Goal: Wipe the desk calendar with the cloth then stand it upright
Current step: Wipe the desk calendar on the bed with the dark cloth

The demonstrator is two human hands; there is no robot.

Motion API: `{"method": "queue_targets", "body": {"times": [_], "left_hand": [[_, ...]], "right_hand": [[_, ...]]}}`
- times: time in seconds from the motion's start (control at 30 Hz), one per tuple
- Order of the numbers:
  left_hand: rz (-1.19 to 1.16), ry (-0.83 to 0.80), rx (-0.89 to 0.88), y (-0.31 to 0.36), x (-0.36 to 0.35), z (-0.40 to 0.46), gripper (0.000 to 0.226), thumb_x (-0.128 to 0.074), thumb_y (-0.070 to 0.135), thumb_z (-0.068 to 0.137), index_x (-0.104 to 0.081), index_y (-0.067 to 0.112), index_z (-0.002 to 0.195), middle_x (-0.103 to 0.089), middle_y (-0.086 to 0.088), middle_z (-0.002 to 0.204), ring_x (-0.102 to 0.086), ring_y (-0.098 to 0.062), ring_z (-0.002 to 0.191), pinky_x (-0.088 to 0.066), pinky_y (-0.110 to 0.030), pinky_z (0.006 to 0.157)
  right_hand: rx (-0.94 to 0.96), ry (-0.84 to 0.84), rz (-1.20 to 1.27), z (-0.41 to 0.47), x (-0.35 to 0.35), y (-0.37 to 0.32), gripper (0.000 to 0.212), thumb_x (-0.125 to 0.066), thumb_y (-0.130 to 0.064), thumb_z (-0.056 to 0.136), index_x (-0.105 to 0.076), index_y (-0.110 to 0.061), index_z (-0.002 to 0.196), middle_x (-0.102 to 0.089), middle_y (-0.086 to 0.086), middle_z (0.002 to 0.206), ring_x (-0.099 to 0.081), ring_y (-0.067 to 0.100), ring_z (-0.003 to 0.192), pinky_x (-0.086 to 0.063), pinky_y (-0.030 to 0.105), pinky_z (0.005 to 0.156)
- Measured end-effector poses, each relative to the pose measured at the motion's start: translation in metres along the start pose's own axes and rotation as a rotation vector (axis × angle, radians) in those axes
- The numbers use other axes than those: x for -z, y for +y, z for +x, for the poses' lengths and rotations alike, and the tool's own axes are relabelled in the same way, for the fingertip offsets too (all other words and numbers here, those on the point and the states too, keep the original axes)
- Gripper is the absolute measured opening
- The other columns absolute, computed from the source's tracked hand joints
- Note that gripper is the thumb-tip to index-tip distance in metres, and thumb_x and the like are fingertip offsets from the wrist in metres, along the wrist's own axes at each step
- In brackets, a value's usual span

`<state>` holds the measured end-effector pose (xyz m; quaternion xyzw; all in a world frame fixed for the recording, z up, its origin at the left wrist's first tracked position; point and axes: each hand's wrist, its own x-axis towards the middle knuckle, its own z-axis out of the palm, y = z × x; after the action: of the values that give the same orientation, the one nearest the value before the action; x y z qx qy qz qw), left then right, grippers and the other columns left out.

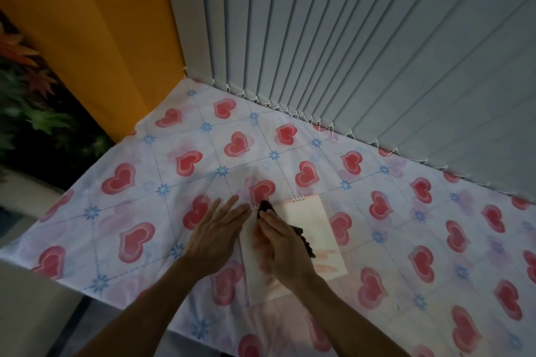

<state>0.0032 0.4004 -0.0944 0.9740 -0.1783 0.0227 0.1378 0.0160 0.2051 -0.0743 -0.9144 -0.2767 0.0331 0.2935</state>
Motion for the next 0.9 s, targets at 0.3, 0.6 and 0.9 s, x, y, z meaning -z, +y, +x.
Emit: {"method": "queue_targets", "body": {"times": [0.3, 0.6, 0.9], "left_hand": [[0.034, 0.002, -0.038, -0.006, 0.0, -0.003, 0.049, -0.038, 0.018, 0.09, -0.05, 0.009, 0.137, -0.049, -0.006, 0.144, -0.035, -0.029, 0.138, -0.026, -0.056, 0.112], [0.013, -0.005, -0.012, -0.004, 0.004, 0.001, 0.045, -0.035, 0.026, 0.097, -0.05, 0.013, 0.137, -0.05, -0.002, 0.143, -0.034, -0.027, 0.139, -0.023, -0.05, 0.115], [0.024, -0.025, 0.005, 0.002, 0.007, -0.001, 0.045, -0.034, 0.024, 0.097, -0.053, 0.01, 0.135, -0.051, -0.005, 0.142, -0.037, -0.029, 0.137, -0.026, -0.052, 0.113]], "right_hand": [[0.141, -0.161, 0.164, -0.014, -0.002, -0.003, 0.037, -0.058, 0.005, 0.091, -0.059, -0.001, 0.127, -0.056, 0.011, 0.137, -0.042, 0.017, 0.133, -0.029, 0.028, 0.113], [-0.016, -0.079, 0.082, -0.035, 0.034, 0.04, 0.066, -0.057, 0.023, 0.065, -0.066, -0.009, 0.122, -0.06, 0.002, 0.132, -0.048, 0.013, 0.128, -0.036, 0.032, 0.111], [0.01, -0.095, 0.145, -0.014, 0.012, 0.005, 0.039, -0.059, -0.009, 0.09, -0.06, -0.006, 0.128, -0.054, 0.006, 0.139, -0.041, 0.013, 0.133, -0.032, 0.029, 0.112]]}}
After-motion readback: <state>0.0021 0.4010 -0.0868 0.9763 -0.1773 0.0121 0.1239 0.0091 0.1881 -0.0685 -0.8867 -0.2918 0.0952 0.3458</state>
